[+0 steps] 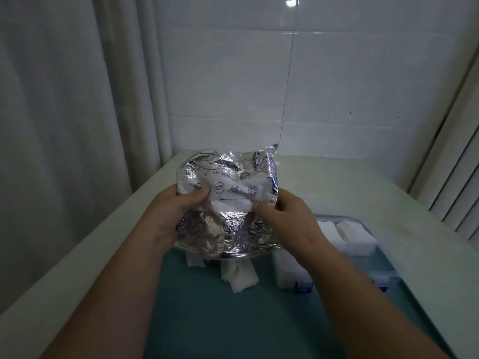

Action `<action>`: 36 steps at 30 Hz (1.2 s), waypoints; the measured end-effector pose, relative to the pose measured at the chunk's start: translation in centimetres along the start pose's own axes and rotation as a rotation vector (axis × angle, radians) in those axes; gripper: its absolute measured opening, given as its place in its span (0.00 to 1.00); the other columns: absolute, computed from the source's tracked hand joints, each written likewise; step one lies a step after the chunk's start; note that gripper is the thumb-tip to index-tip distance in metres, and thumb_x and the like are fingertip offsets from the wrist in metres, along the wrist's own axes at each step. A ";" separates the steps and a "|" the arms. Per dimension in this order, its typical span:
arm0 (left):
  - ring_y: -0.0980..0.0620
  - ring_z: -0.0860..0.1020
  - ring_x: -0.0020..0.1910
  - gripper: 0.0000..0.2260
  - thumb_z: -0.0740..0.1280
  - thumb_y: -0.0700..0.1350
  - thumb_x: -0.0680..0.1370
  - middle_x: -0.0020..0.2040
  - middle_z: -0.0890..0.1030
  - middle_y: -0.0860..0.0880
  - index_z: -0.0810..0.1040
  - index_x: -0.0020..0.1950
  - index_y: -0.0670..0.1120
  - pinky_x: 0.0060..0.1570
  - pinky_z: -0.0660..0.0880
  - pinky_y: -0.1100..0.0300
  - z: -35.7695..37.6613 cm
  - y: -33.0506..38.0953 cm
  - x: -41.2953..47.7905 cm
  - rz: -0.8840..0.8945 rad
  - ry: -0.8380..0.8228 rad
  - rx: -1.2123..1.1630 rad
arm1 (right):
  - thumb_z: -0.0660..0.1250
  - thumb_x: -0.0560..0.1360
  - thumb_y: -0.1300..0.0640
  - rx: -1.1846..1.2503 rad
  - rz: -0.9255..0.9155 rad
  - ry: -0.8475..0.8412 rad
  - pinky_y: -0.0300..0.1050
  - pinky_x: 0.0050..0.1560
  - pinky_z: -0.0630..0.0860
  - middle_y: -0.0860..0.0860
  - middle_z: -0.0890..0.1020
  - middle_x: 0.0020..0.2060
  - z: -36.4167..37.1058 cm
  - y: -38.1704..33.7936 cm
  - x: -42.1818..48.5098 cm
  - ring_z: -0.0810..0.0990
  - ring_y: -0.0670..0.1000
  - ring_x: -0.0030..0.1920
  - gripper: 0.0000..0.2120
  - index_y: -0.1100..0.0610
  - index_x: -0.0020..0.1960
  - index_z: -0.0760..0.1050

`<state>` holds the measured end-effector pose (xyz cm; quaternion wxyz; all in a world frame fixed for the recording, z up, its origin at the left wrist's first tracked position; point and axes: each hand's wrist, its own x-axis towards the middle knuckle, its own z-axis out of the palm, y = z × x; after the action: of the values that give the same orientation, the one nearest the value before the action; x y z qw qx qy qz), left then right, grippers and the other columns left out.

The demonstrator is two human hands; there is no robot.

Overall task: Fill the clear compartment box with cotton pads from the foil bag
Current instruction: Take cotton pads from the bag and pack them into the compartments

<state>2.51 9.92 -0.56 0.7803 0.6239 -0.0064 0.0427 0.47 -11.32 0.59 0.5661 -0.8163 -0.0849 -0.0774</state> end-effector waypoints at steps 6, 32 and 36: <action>0.42 0.84 0.49 0.08 0.74 0.41 0.72 0.48 0.86 0.43 0.84 0.51 0.47 0.57 0.77 0.40 0.2 -0.3 0.3 0.135 0.159 0.106 | 0.72 0.70 0.40 -0.092 0.016 -0.095 0.45 0.44 0.79 0.46 0.83 0.42 -0.6 0.6 -0.1 0.83 0.47 0.42 0.17 0.48 0.52 0.77; 0.40 0.85 0.46 0.18 0.75 0.44 0.63 0.48 0.85 0.40 0.83 0.51 0.42 0.51 0.79 0.49 0.4 1.1 -0.8 0.025 0.031 0.029 | 0.67 0.77 0.50 0.167 0.049 0.058 0.61 0.49 0.79 0.60 0.85 0.41 0.6 -0.8 -0.2 0.84 0.61 0.44 0.13 0.60 0.45 0.81; 0.40 0.84 0.45 0.13 0.74 0.38 0.66 0.46 0.85 0.39 0.83 0.49 0.41 0.50 0.80 0.48 0.7 1.2 -1.2 -0.008 -0.012 0.141 | 0.66 0.75 0.43 0.190 0.152 0.027 0.58 0.49 0.79 0.59 0.85 0.42 0.4 -0.8 -0.2 0.84 0.61 0.46 0.19 0.59 0.45 0.81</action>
<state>1.28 9.41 0.64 0.7347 0.6774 -0.0056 0.0364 0.13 -10.69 1.19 0.6464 -0.7618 -0.0223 -0.0368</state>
